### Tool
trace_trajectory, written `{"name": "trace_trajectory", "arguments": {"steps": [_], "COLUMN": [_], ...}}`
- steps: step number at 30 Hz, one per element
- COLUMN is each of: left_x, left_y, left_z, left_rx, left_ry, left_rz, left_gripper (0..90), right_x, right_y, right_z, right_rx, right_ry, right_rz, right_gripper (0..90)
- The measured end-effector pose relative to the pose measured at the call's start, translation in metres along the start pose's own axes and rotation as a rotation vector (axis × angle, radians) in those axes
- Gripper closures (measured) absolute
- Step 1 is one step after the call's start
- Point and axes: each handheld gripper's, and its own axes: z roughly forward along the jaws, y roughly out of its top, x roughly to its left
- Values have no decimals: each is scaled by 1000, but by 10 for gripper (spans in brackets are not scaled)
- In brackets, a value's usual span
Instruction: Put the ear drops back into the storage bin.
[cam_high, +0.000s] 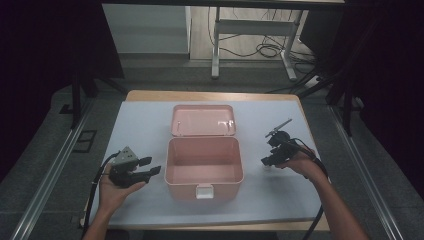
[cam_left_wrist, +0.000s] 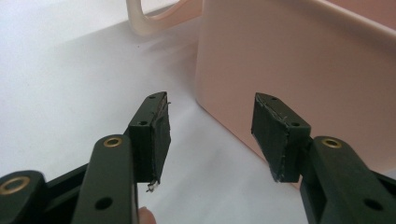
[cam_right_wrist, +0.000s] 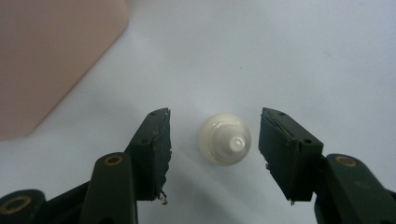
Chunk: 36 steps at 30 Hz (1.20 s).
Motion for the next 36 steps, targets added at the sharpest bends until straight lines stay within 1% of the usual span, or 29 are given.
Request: {"name": "trace_trajectory", "arguments": {"steps": [6,8,12,14,15,19,22,24,25,26,29,30,31,34,36], "left_x": [0,0,0,0,0,0,0,0,0,-1,-1,-1,-1,-2,-2], "left_y": [0,0,-1,-1,-1,-1,0,0,0,0,0,0,0,0,0], "left_z": [0,0,0,0,0,-1,-1,-1,-1,-1,-2,-2,-2,-2,-2], "left_rx": [-1,-2,-3,-4,-4,-5,-7,-7,-7,-8,-11,-11,-12,-11,-11], "left_ry": [-1,0,2,3,3,3,2,1,1,1,-1,-1,-1,-2,-3], "left_rz": [0,0,0,-1,-1,-2,-3,-2,-2,-2,-3,-4,-4,-2,-1], "left_gripper": [472,473,473,473,473,474,474,474,475,475,475,475,475,475,475], "right_x": [-1,0,-1,-1,-2,-3,-2,-1,-1,0,5,8,8,14,16], "right_y": [1,1,1,2,1,2,2,3,4,6,11,14,15,22,26], "right_z": [12,15,21,22,22,22,20,14,9,3,-18,-28,-32,-58,-69], "right_rx": [42,63,89,93,96,98,101,90,76,65,27,8,-2,-63,-89], "right_ry": [-6,-12,-17,-27,-31,-23,-36,-32,-30,-28,-19,-15,-11,6,14], "right_rz": [-1,-3,-9,-7,-9,-8,-21,-25,-36,-37,-65,-75,-79,-98,-103], "right_gripper": [462,484,539,583,592,601,603,604,604,604,604,604,604,605,605]}}
